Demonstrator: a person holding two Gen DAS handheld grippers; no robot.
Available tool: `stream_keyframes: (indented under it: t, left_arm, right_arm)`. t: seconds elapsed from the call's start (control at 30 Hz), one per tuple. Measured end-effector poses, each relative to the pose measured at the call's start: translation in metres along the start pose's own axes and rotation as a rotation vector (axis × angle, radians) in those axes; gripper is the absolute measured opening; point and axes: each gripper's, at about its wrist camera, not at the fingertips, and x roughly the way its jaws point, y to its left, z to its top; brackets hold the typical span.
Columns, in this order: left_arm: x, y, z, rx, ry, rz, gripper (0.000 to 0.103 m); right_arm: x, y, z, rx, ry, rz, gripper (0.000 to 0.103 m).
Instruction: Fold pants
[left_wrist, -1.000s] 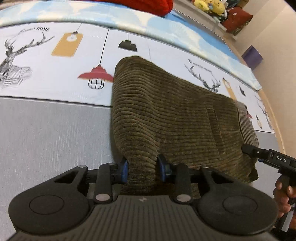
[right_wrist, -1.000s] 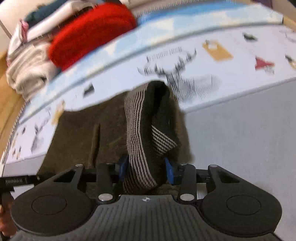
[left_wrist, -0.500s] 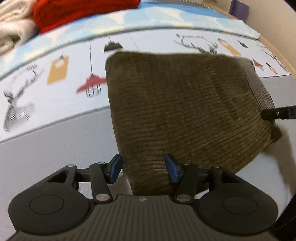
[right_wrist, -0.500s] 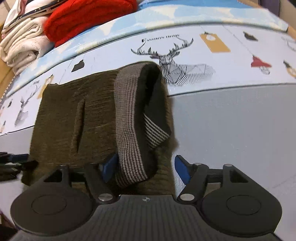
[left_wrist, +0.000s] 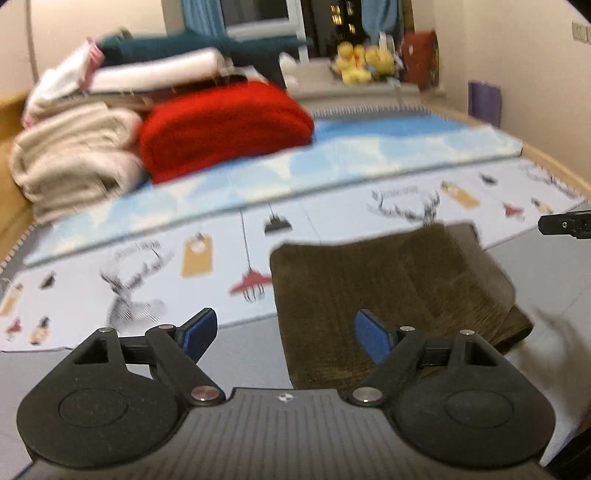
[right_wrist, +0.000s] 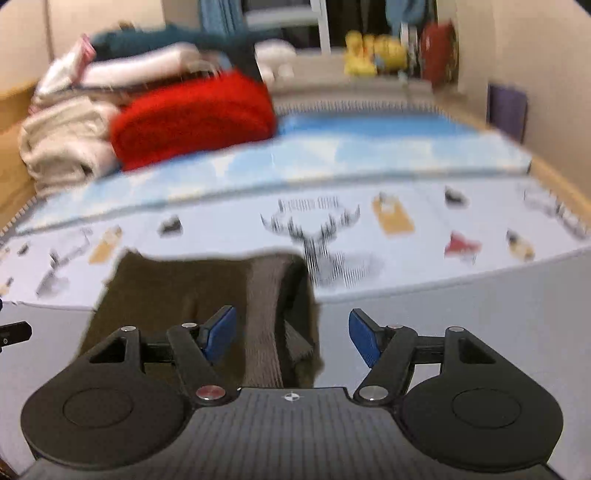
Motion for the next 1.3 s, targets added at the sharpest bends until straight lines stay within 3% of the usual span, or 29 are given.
stream_keyframes:
  t: [0.1, 0.17, 0.3, 0.33, 0.43, 0.6, 0.7, 0.83, 1.3]
  left_arm:
    - [-0.023, -0.003, 0.003, -0.029, -0.023, 0.0, 0.096]
    - [-0.027, -0.008, 0.0, -0.047, -0.008, -0.036, 0.096]
    - [-0.021, -0.018, -0.029, -0.083, 0.01, -0.045, 0.096]
    - [-0.015, -0.021, -0.03, -0.094, 0.069, -0.017, 0.096]
    - [-0.013, -0.016, -0.029, -0.153, 0.05, -0.003, 0.096]
    - [0.01, -0.003, -0.03, -0.226, 0.16, -0.018, 0.096]
    - [0.021, -0.006, -0.031, -0.2, 0.197, -0.005, 0.096]
    - [0.027, -0.014, -0.031, -0.173, 0.196, -0.009, 0.102]
    - [0.036, -0.031, -0.03, -0.139, 0.196, -0.007, 0.102]
  right_arm:
    - [-0.028, 0.008, -0.004, -0.004, -0.084, 0.021, 0.083]
    - [-0.037, 0.013, -0.012, -0.002, -0.095, 0.034, 0.086]
    - [-0.04, 0.023, -0.023, 0.029, -0.066, 0.033, 0.086]
    - [-0.04, 0.027, -0.027, 0.032, -0.06, 0.024, 0.087]
    - [-0.033, 0.035, -0.036, 0.013, -0.01, -0.007, 0.087]
    - [-0.018, 0.045, -0.042, -0.078, 0.044, -0.064, 0.087]
    - [-0.013, 0.043, -0.042, -0.053, 0.072, -0.061, 0.087]
    - [-0.005, 0.044, -0.042, -0.056, 0.091, -0.052, 0.087]
    - [0.01, 0.046, -0.041, -0.051, 0.136, -0.031, 0.087]
